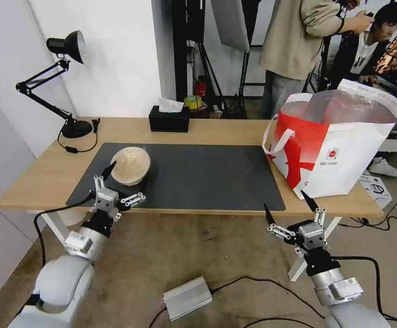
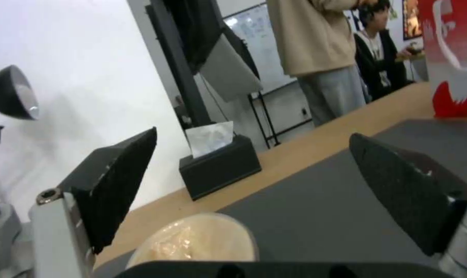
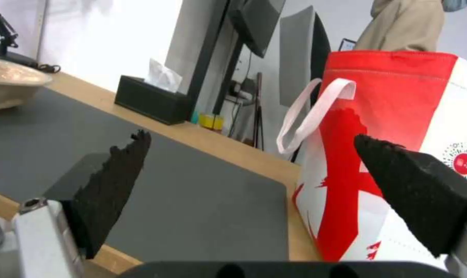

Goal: Pick up the trash from the table and place it into the takeout bag.

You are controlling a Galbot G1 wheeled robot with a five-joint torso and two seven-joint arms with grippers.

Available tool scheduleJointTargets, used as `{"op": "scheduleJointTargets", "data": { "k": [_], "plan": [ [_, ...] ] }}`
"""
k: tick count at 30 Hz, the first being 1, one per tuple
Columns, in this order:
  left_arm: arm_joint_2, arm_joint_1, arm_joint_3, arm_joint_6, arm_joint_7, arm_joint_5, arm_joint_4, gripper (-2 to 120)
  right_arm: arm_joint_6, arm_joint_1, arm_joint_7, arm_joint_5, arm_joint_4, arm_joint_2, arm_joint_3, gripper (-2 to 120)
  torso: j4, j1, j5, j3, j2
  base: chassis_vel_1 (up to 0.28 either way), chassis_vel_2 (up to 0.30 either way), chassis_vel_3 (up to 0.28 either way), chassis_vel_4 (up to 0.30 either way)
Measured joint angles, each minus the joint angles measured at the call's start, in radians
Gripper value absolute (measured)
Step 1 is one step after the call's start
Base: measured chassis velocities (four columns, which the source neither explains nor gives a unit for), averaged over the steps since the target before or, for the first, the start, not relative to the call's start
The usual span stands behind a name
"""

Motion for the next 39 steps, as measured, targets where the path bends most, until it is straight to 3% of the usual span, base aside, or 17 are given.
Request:
{"op": "scheduleJointTargets", "data": {
  "k": [8,23,39],
  "plan": [
    [0.077,-0.101,0.030,0.056,0.039,0.000,0.049,100,0.000,0.000,0.000,0.000,0.000,0.000,0.000,100,0.0000,0.000,0.0000,0.000,0.000,0.000,0.000,0.000,0.000],
    [0.187,-0.183,0.063,0.156,0.125,0.030,0.074,100,0.000,0.000,0.000,0.000,0.000,0.000,0.000,100,0.0000,0.000,0.0001,0.000,0.000,0.000,0.000,0.000,0.000],
    [0.213,-0.259,0.115,0.208,0.162,0.028,0.125,100,0.000,0.000,0.000,0.000,0.000,0.000,0.000,100,0.0000,0.000,0.0000,0.000,0.000,0.000,0.000,0.000,0.000]
  ]
}}
